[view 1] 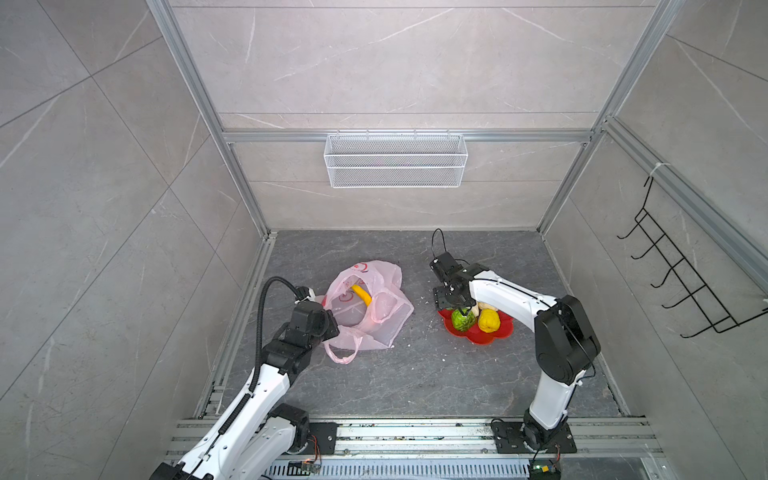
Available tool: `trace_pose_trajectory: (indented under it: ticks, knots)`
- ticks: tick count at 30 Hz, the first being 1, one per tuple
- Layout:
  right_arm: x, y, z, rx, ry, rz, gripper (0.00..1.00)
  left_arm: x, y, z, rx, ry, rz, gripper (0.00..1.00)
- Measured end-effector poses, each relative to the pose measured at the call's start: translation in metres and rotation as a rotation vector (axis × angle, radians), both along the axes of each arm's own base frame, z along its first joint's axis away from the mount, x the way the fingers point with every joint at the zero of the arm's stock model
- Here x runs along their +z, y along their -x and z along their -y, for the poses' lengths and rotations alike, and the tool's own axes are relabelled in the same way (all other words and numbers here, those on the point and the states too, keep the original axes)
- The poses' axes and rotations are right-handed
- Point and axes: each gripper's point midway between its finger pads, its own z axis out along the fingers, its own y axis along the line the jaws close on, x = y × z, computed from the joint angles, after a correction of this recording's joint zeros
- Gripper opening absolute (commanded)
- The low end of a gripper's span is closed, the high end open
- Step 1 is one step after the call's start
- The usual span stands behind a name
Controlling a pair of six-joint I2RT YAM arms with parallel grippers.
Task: Take the fake fruits out of the plastic bag
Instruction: 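Lower the green spiky fruit with right gripper onto the red plate, then open right gripper to release the green spiky fruit on the plate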
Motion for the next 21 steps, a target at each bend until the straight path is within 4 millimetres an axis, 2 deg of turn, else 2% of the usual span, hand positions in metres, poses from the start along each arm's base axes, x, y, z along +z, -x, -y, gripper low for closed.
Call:
trace_pose_trajectory:
  ticks: [11,15,19,21]
  knots:
    - [0.038,0.003,-0.001,-0.002,-0.061,0.069,0.78,0.0,0.0,0.0,-0.001,0.001,0.001,0.05]
    - [0.051,0.006,-0.004,0.008,-0.084,0.094,0.73,0.0,0.0,0.0,-0.001,0.001,0.0,0.05]
    - [0.068,0.017,-0.021,0.065,-0.122,0.125,0.67,-0.002,0.003,0.003,-0.019,0.004,-0.014,0.05]
    - [0.08,0.026,-0.04,0.124,-0.148,0.154,0.63,-0.005,0.007,0.003,-0.03,0.001,-0.031,0.05]
